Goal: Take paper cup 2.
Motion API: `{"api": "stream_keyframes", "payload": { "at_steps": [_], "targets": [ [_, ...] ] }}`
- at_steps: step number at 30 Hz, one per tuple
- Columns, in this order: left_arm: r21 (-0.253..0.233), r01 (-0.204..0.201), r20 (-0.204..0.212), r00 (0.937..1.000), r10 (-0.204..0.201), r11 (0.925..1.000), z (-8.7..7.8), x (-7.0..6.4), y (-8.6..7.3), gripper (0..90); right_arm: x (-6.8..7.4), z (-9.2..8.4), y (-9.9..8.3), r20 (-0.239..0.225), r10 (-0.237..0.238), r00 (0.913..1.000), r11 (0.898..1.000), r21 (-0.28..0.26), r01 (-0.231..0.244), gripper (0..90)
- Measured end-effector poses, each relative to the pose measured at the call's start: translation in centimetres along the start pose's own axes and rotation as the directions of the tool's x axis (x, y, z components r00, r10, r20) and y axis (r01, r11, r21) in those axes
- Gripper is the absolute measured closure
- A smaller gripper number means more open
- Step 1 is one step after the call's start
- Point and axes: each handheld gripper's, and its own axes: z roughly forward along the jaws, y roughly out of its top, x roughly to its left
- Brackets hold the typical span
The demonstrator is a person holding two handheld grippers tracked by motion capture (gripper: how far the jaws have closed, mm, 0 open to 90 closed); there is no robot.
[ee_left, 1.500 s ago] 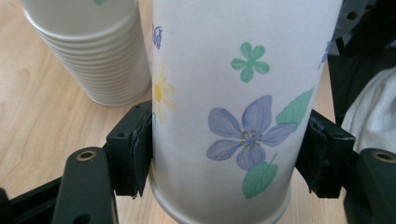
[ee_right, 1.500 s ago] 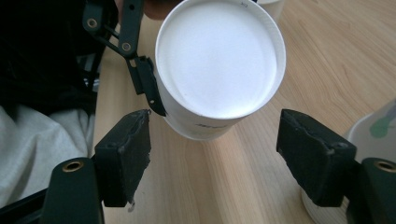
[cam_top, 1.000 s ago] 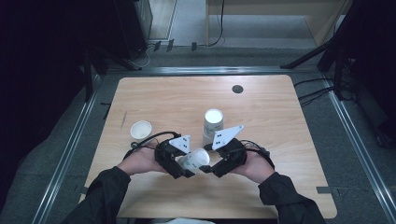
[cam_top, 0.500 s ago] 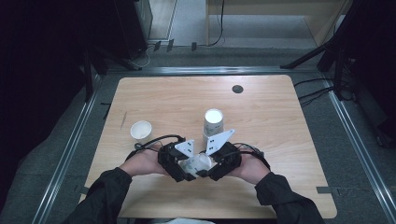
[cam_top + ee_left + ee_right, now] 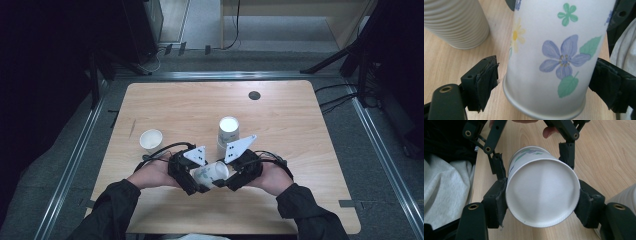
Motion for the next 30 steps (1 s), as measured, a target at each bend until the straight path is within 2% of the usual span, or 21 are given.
{"api": "stream_keyframes", "payload": {
  "at_steps": [7, 13, 19, 25, 30],
  "targets": [
    [-0.047, 0.024, -0.023, 0.9994, -0.025, 0.9986, -0.9, 0.3, -0.3, 9.8, -0.4, -1.1, -0.2, 0.007, 0.025, 0.9997, 0.999, -0.037, -0.024, 35.0],
    [-0.108, 0.051, -0.014, 0.9985, -0.053, 0.9928, -1.5, 0.5, -0.4, 9.8, -0.6, -1.9, -0.2, 0.015, 0.038, 0.9992, 0.998, -0.055, -0.037, 35.0],
    [-0.153, 0.075, -0.027, 0.9964, -0.08, 0.9854, -2.0, 0.5, -0.4, 9.8, -0.6, -2.9, 0.2, 0.023, 0.037, 0.999, 0.995, -0.09, -0.035, 35.0],
    [-0.235, 0.102, -0.006, 0.9943, -0.107, 0.9667, -2.5, 0.3, -0.5, 9.8, -0.6, -3.4, 0.8, 0.001, 0.05, 0.9987, 0.991, -0.127, -0.049, 35.0],
    [-0.302, 0.118, 0.031, 0.993, -0.114, 0.9462, -2.8, 0.0, -0.4, 10.3, -0.5, -3.2, 1.4, -0.024, 0.038, 0.999, 0.989, -0.143, -0.041, 35.0]
  ]
}}
